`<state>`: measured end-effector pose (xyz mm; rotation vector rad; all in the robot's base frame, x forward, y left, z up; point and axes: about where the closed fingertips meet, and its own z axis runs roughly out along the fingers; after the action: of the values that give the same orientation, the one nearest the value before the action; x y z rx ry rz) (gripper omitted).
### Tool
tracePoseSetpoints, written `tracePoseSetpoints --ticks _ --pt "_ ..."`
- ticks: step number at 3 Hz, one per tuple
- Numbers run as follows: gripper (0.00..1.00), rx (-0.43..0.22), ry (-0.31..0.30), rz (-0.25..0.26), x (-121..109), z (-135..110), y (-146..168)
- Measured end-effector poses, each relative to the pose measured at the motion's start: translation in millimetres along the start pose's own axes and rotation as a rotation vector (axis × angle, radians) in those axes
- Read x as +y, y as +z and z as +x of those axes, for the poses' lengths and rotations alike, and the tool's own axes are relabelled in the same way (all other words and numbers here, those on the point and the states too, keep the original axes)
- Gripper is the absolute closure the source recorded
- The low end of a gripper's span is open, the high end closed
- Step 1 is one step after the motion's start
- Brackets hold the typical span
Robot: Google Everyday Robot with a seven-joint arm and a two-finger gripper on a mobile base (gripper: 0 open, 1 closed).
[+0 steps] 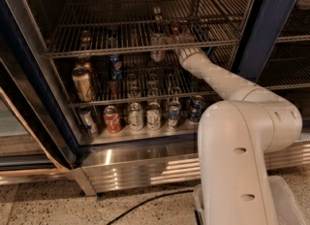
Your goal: Pick coke can from middle shelf of fridge
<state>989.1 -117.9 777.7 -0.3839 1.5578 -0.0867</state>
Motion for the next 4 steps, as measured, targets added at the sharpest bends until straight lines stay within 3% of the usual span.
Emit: tracePoseSetpoints --ticks 2,4 --pt "0.44 0.021 -0.023 0.043 -4 10 30" --pt "0.45 0.046 -0.030 0.036 1 22 39"
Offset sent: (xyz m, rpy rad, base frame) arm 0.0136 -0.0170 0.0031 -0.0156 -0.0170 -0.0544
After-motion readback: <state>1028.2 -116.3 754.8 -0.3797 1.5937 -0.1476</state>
